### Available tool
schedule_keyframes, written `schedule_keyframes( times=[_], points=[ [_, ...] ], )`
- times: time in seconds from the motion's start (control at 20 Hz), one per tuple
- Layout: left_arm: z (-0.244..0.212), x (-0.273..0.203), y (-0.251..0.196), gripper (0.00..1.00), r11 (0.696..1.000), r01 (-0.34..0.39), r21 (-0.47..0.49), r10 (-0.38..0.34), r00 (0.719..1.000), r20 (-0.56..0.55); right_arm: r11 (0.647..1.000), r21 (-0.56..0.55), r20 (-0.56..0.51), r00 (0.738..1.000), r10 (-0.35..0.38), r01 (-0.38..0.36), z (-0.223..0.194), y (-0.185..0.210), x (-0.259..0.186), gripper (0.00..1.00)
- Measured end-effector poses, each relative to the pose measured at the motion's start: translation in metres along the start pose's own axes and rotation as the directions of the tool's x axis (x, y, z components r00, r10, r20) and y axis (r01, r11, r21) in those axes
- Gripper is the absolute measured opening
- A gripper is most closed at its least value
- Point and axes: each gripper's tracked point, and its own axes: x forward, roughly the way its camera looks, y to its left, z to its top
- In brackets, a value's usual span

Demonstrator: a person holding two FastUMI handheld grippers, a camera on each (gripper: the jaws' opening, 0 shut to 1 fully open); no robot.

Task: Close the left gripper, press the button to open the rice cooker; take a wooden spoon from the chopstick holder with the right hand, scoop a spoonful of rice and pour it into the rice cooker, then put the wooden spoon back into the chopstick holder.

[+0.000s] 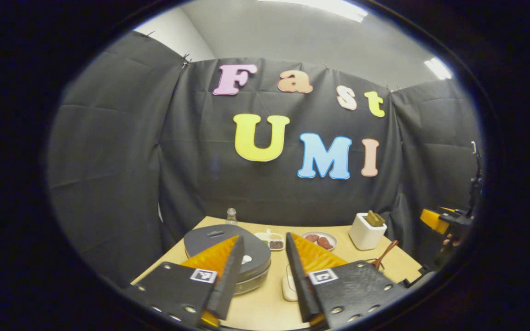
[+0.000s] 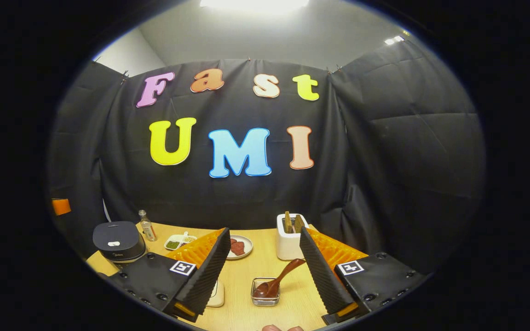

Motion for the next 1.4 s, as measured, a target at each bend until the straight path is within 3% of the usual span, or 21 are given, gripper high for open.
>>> schedule_keyframes(
  times=[0.05,0.1,0.25,0.65,0.8,1.0,1.2,1.25,1.3,1.4],
  points=[
    [0.002,0.004,0.007,0.35,0.999,-0.039,-0.004,0.039,0.999,-0.007,1.0,0.005,0.001,1.0,0.021,-0.021,0.002,0.0,0.007,0.96],
    [-0.001,0.009,0.005,0.21,0.999,-0.033,-0.02,0.032,0.999,-0.037,0.999,0.003,-0.006,0.999,0.038,-0.038,0.001,-0.002,0.014,0.96],
    [-0.005,0.013,-0.009,0.02,0.995,-0.064,-0.071,0.058,0.995,-0.085,0.997,-0.002,-0.02,0.996,0.083,-0.083,0.002,-0.007,0.034,0.96],
    [-0.009,0.003,-0.029,0.01,0.987,-0.149,-0.062,0.136,0.975,-0.175,0.98,0.011,-0.056,0.979,0.198,-0.198,-0.02,-0.029,0.063,0.94],
    [-0.012,0.012,-0.029,0.0,0.984,-0.153,-0.092,0.128,0.965,-0.229,0.978,-0.003,-0.072,0.976,0.206,-0.207,-0.033,-0.042,0.071,0.92],
    [-0.034,0.044,-0.014,0.01,0.981,-0.122,-0.148,0.07,0.947,-0.314,0.987,0.027,-0.086,0.983,0.162,-0.16,-0.036,-0.051,0.071,0.93],
    [-0.063,0.082,0.01,0.01,0.982,-0.091,-0.166,0.017,0.915,-0.402,0.998,0.041,-0.095,0.995,0.045,-0.041,-0.038,-0.054,0.068,0.97],
    [-0.071,0.091,0.015,0.01,0.984,-0.076,-0.163,-0.001,0.906,-0.424,0.999,0.051,-0.091,0.996,0.016,-0.011,-0.036,-0.052,0.066,0.92],
    [-0.079,0.102,0.021,0.01,0.985,-0.065,-0.162,-0.013,0.897,-0.442,0.998,0.06,-0.093,0.996,-0.004,0.01,-0.037,-0.048,0.064,0.97],
    [-0.095,0.121,0.029,0.01,0.984,-0.037,-0.175,-0.053,0.876,-0.479,0.997,0.059,-0.109,0.993,-0.034,0.04,-0.042,-0.037,0.06,0.93]
  ],
)
